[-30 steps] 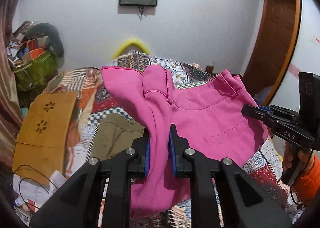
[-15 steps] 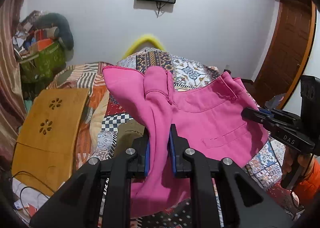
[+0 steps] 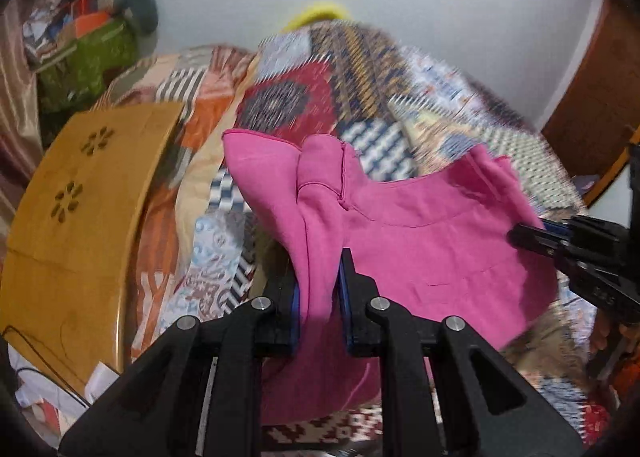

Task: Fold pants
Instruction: 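Lay the folded pants down and open both grippers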

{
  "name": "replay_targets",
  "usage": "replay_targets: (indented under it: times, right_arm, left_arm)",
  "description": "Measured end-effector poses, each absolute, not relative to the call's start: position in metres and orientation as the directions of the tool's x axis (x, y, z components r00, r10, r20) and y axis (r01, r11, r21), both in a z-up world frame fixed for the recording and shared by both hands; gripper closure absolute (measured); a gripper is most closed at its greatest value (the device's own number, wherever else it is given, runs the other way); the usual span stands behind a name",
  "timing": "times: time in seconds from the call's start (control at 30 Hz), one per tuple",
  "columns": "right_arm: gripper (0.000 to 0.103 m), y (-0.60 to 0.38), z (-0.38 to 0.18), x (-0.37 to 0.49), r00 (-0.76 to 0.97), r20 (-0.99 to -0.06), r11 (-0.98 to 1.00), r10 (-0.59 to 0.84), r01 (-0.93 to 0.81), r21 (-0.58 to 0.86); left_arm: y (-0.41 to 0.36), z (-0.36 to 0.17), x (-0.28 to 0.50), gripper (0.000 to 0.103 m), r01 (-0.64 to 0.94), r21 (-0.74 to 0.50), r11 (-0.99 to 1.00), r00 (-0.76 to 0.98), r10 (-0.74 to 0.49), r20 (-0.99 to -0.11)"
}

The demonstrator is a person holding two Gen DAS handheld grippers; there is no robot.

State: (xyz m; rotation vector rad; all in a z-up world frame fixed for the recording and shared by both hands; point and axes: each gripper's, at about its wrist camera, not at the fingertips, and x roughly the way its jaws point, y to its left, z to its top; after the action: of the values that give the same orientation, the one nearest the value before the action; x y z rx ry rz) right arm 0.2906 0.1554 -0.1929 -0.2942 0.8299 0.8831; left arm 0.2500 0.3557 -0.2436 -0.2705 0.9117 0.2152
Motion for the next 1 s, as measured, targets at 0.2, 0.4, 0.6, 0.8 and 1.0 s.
replay_targets:
  times: [0.2, 0.4, 0.6, 0.8, 1.0]
  right_arm:
    - [0.084, 0.159, -0.218, 0.288, 0.351, -0.794, 0.616, 0.497, -0.787, 0.037]
    - [0.064, 0.152, -0.211, 0.275, 0.380, -0.802, 0.598, 0.460, -0.800, -0.036]
    - [0.063, 0.147, -0.196, 0.260, 0.403, -0.763, 0.574, 0.505, -0.817, -0.051]
    - [0.063, 0.154, -0.206, 0.264, 0.343, -0.776, 0.554, 0.529, -0.833, 0.009]
    - [0.063, 0.150, -0.234, 0.271, 0.280, -0.825, 0.560, 0.491, -0.827, 0.052]
  left_arm:
    - [0.357, -0.257, 0.244, 0.081, -0.295, -0.108, 0.949, 0.583, 0.090, -0.808]
    - [0.346, -0.236, 0.232, 0.075, -0.316, 0.021, 0.949, 0.571, 0.207, -0.794]
    - [0.350, -0.211, 0.217, 0.075, -0.381, -0.057, 0.923, 0.621, 0.209, -0.755]
    - [0.332, -0.219, 0.218, 0.076, -0.324, -0.057, 0.944, 0.621, 0.167, -0.765]
    - [0.332, -0.260, 0.234, 0.075, -0.335, -0.005, 0.942, 0.525, 0.182, -0.831]
